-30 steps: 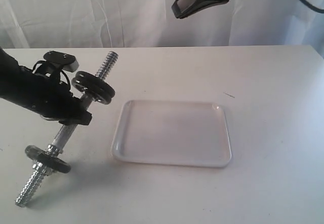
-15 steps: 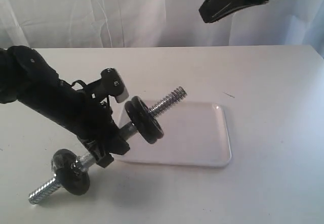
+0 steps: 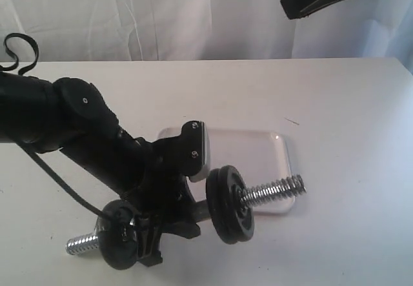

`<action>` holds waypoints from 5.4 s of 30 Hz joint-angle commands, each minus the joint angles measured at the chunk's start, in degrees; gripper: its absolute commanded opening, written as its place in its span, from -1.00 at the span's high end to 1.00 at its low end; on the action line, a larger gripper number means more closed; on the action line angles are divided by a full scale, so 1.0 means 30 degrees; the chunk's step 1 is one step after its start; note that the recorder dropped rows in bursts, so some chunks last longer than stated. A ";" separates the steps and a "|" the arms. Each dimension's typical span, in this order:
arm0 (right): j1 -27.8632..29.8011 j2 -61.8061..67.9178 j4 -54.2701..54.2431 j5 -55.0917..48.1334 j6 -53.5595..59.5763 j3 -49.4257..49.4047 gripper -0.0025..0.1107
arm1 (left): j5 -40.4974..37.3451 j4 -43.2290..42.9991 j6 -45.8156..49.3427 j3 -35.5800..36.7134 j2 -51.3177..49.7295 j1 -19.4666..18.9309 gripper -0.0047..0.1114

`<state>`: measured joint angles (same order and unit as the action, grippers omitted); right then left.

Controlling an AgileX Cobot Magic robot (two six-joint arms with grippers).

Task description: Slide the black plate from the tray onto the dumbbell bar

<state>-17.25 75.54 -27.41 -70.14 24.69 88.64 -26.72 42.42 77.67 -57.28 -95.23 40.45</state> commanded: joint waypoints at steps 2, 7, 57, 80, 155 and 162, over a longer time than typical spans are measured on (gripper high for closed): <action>0.0109 -0.0880 0.0090 0.0061 0.0206 -0.0074 0.96 | -0.0055 0.2479 0.1103 -0.0912 0.0197 0.0771 0.92; 0.0109 -0.1505 0.0090 0.0061 0.0206 -0.0074 0.96 | 0.0525 0.2432 0.1181 -0.0912 -0.0816 0.1547 0.92; 0.0109 -0.1941 0.0090 0.0061 0.0129 -0.0074 0.96 | 0.3697 0.2483 0.1512 -0.0942 -0.2497 0.2981 0.92; 0.0109 -0.1941 0.0090 0.0061 0.0129 -0.0074 0.96 | 0.3505 0.2327 0.1512 -0.0942 -0.2497 0.2981 0.22; 0.2470 -2.1279 0.4374 1.8521 -0.5379 -2.6911 0.96 | 0.9452 0.4217 -0.6291 0.9393 1.7057 -0.8151 0.92; 0.4438 -2.3974 0.5497 1.7386 -0.5379 -2.8556 0.96 | 0.9450 0.4130 -0.6291 0.9393 1.7057 -0.8151 0.92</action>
<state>-5.72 5.67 -12.79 -17.01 9.02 4.62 1.82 53.99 59.15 -29.20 -44.72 16.13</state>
